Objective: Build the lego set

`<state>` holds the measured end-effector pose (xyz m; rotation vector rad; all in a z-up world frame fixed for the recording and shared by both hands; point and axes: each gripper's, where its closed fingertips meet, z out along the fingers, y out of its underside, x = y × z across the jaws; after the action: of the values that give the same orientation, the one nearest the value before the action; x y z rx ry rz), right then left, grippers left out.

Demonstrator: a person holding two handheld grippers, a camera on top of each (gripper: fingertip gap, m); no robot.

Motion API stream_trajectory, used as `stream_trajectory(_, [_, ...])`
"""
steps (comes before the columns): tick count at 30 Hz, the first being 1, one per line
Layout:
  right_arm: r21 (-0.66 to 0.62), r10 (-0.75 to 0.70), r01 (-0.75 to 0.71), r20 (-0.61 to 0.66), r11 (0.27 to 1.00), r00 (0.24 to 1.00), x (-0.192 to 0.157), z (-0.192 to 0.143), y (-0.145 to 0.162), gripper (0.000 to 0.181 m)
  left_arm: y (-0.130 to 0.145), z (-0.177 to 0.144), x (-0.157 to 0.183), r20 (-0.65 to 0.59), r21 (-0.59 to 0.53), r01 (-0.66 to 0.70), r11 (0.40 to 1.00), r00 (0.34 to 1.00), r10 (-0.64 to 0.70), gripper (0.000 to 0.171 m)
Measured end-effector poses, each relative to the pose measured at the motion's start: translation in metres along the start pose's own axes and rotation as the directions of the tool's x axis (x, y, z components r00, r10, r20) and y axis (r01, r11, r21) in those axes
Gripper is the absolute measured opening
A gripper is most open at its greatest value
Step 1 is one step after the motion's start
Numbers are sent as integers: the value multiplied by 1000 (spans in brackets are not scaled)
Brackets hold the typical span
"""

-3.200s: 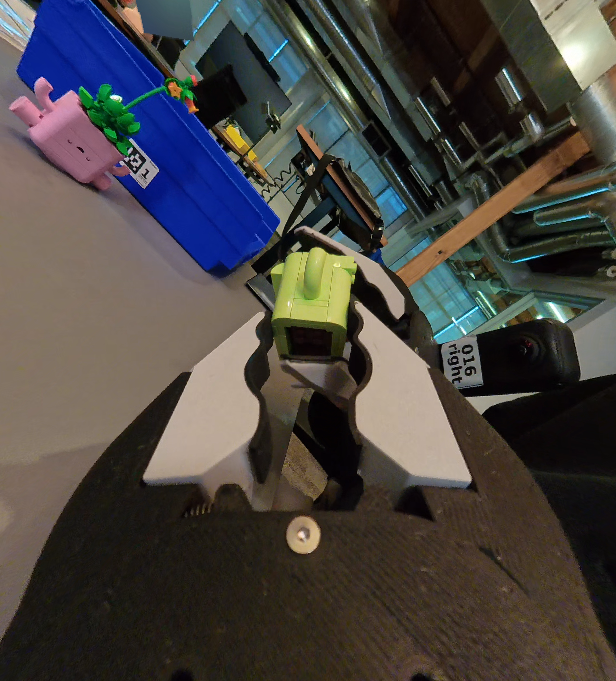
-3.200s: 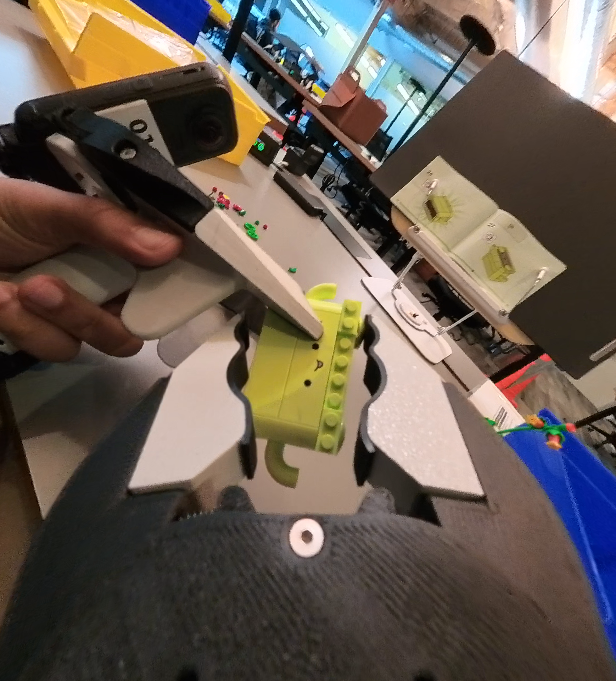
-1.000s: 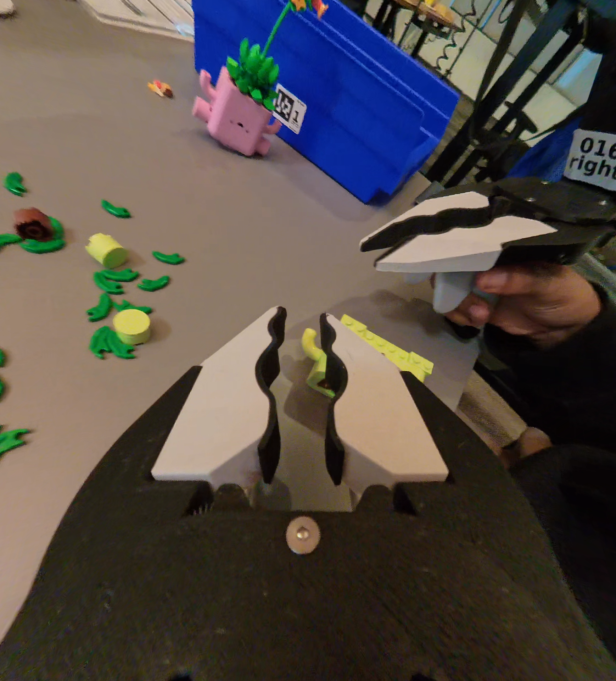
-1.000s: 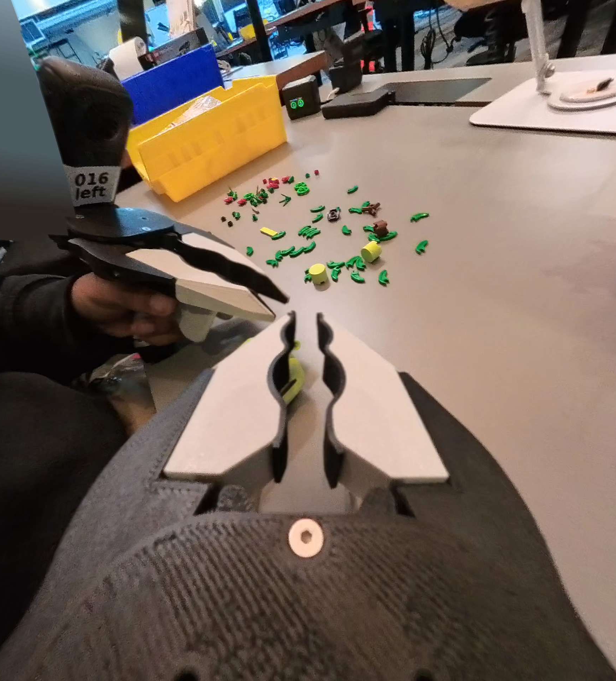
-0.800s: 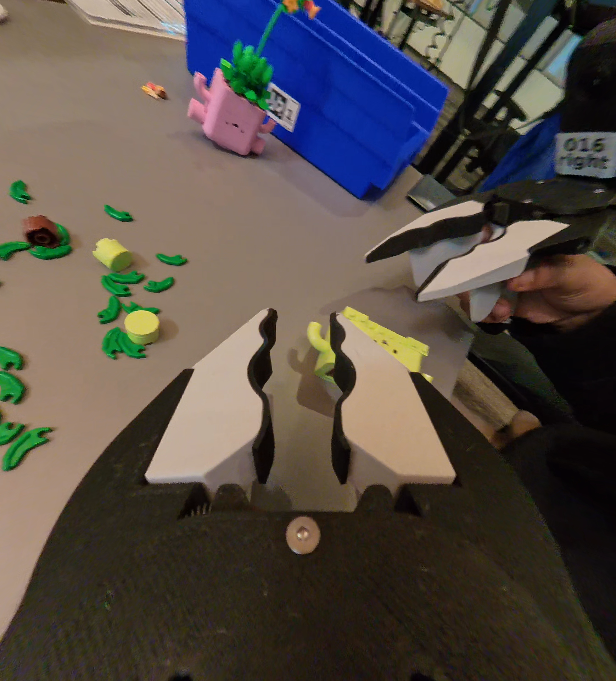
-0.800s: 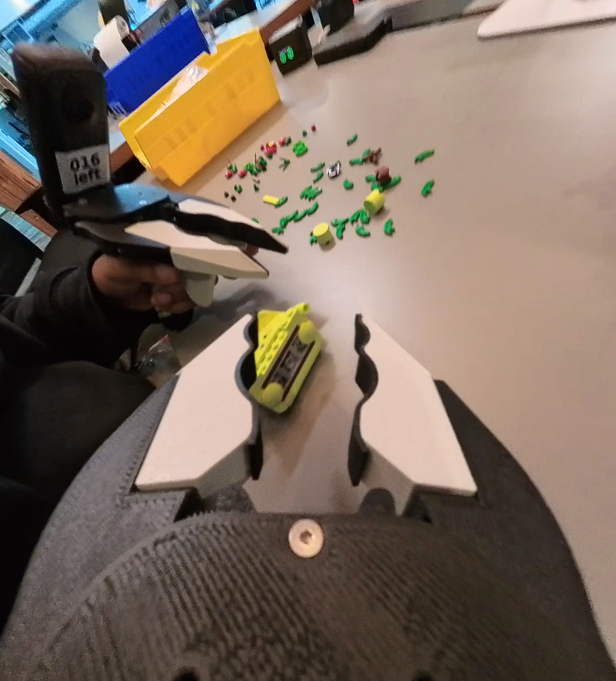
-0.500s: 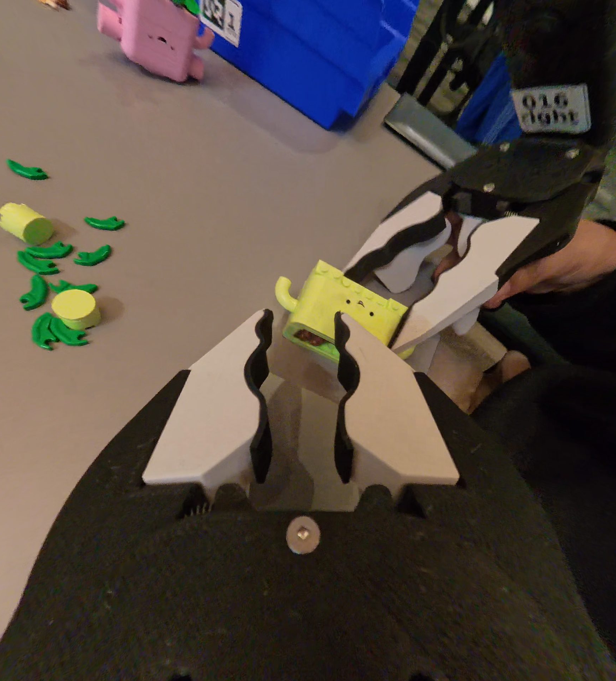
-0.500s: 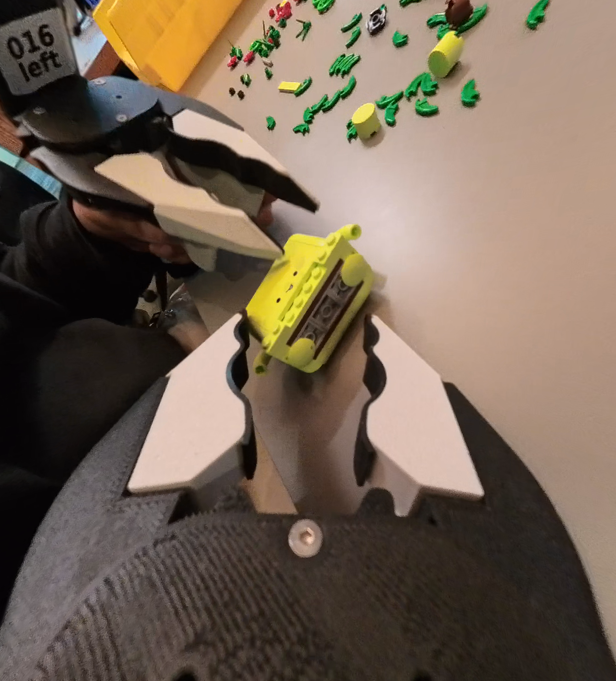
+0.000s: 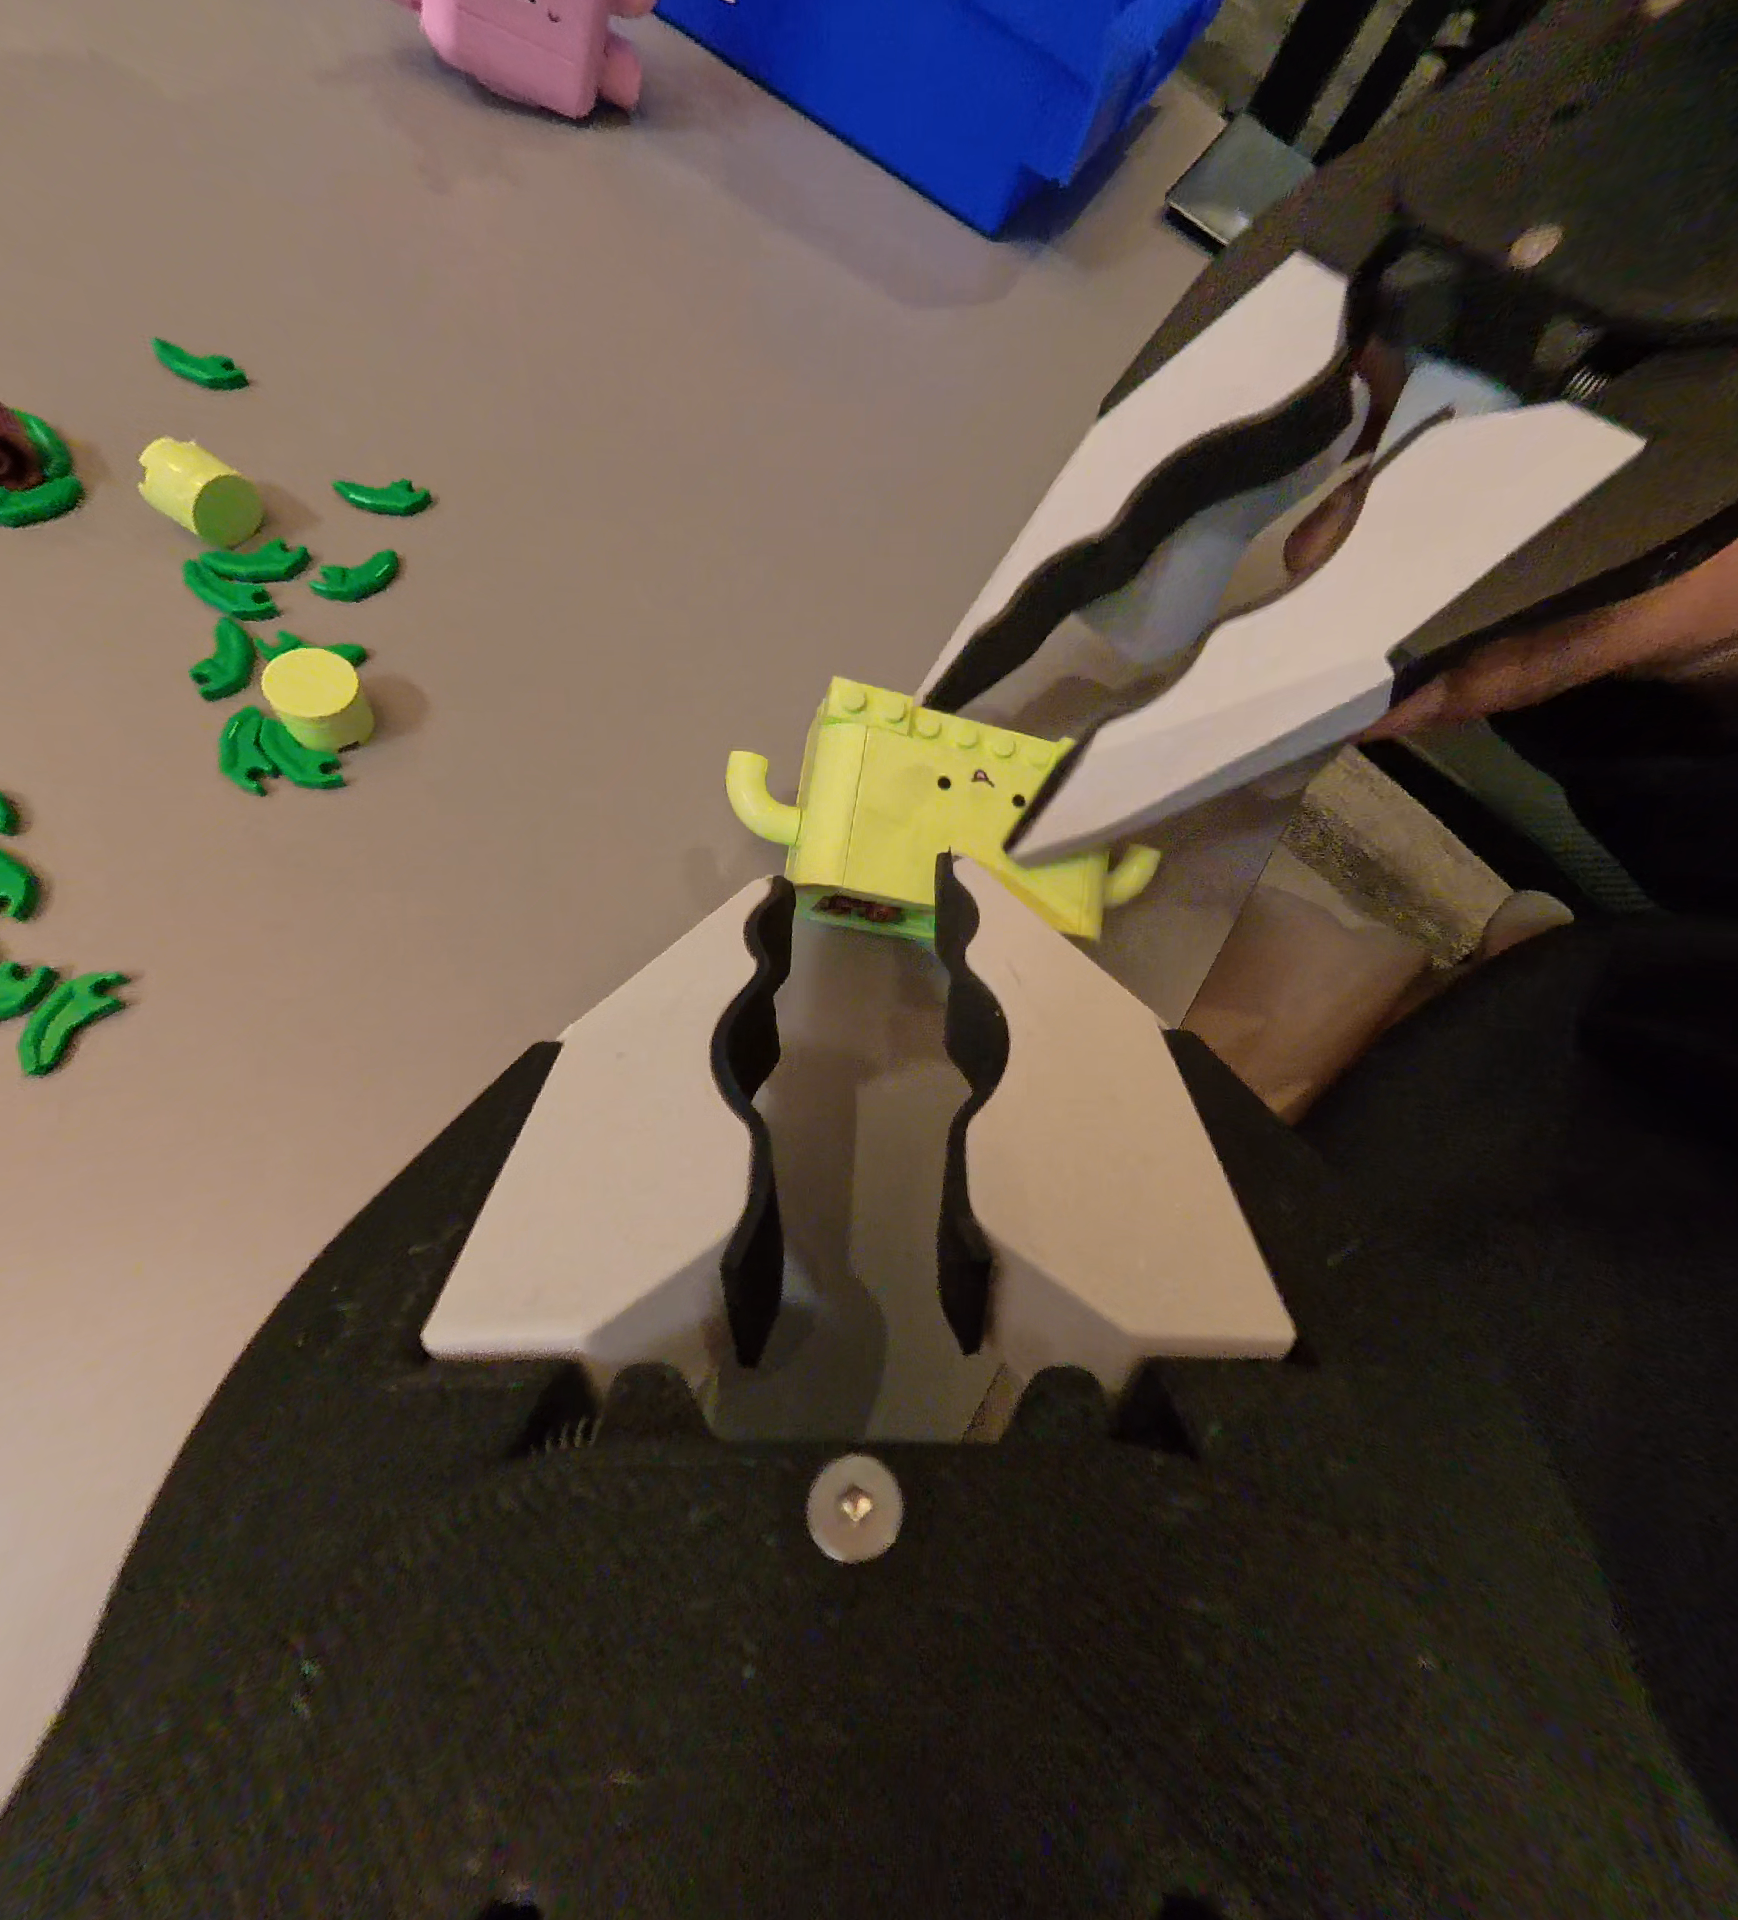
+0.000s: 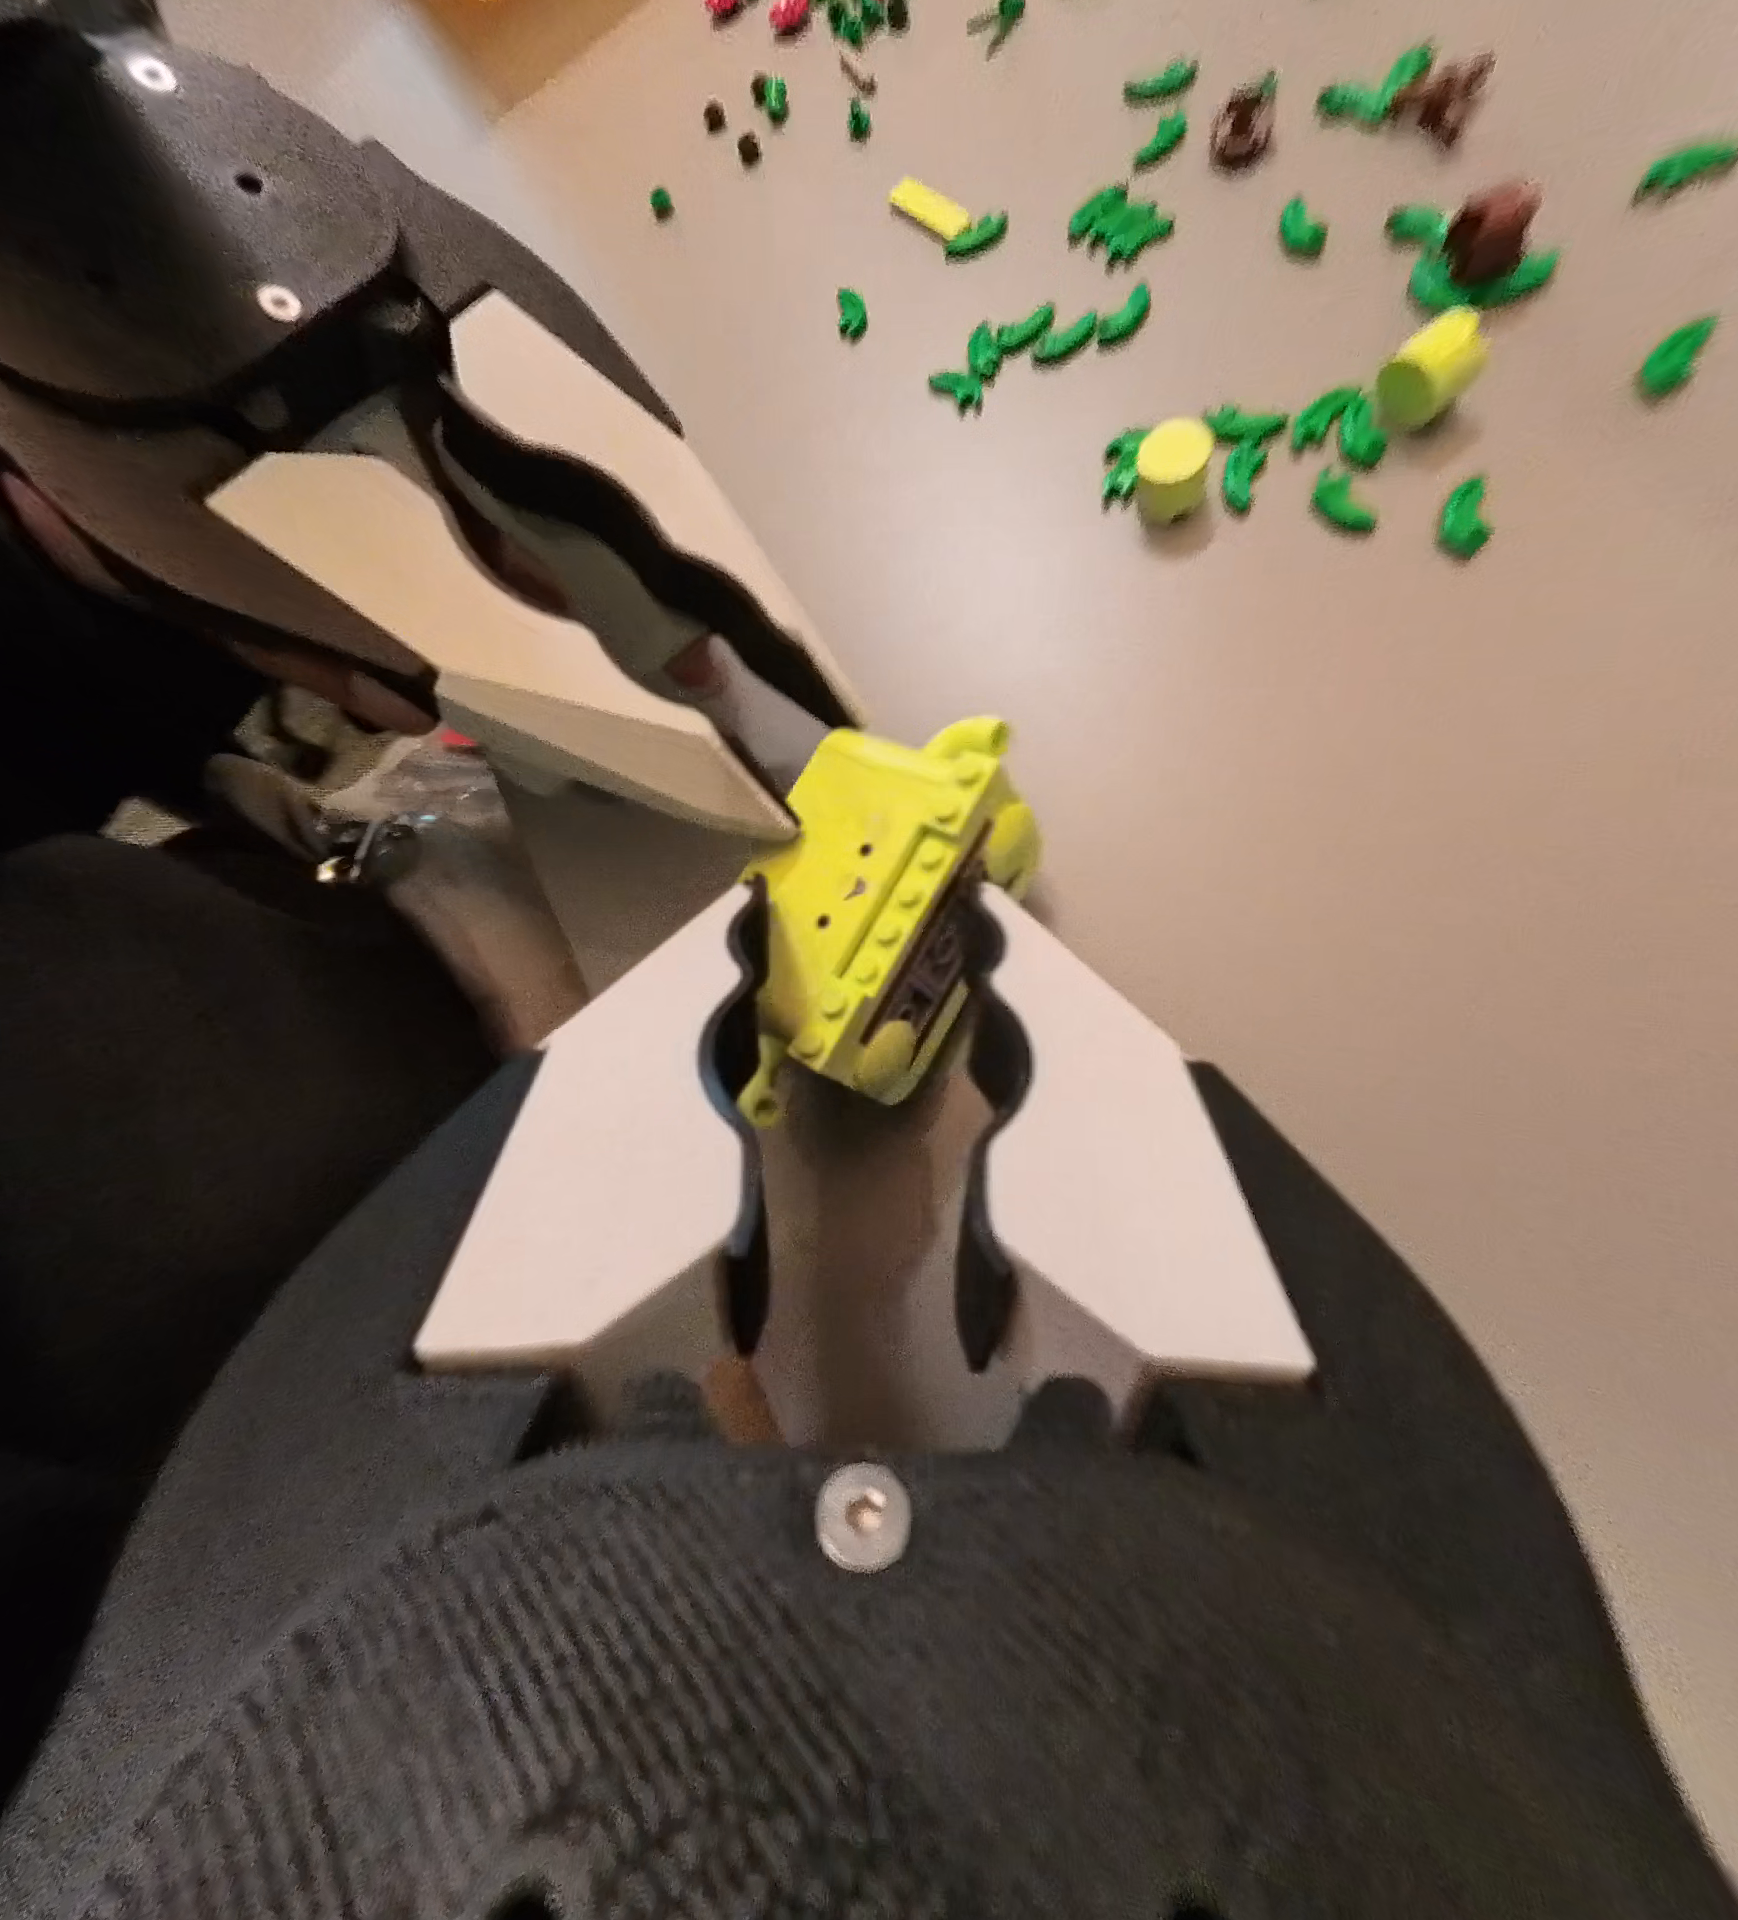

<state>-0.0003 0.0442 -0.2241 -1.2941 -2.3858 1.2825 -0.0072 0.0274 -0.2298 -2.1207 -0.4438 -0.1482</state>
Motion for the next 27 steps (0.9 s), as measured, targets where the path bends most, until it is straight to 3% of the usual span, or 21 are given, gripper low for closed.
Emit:
stream_trajectory(1, [-10,-33,33,-26,999,999,1,0,-2,33,1,-1,0,6,7,-4,1000,1000,4,24])
stream_trajectory(3, [-62,-72,69,-50,996,996,2,3,0,43,3,-2,3,0,7,-7,1000,1000,7,22])
stream_trajectory(7, [-74,-66,62,-48,995,997,1,8,0,46,5,-3,5,7,-1,-33,999,999,33,23])
stream_trajectory(10, [-89,0,-6,-58,996,998,8,5,7,67,5,-4,1,40,-2,-40,999,998,40,18])
stream_trajectory(13, [-90,136,-133,25,987,990,6,5,18,77,2,-6,1,44,25,-44,999,998,43,16])
stream_trajectory(15, [-74,208,-200,124,977,970,-4,7,19,68,3,-4,8,-2,24,-22,999,1000,22,16])
stream_trajectory(17, [-63,214,-207,126,976,969,-3,9,19,57,5,-2,11,-14,20,-30,999,999,30,13])
stream_trajectory(19, [-82,197,-188,113,979,974,-3,8,19,57,4,-1,13,-14,17,-36,999,999,36,10])
stream_trajectory(21, [-90,125,-118,73,989,989,-1,8,17,56,7,1,15,-25,1,-34,999,999,34,6])
stream_trajectory(24, [-123,-109,103,-39,987,993,1,8,13,56,16,9,14,-9,-46,-50,998,999,50,8])
stream_trajectory(27, [-210,-398,363,-164,908,902,10,7,11,56,18,10,17,-21,-60,-57,997,998,56,8])
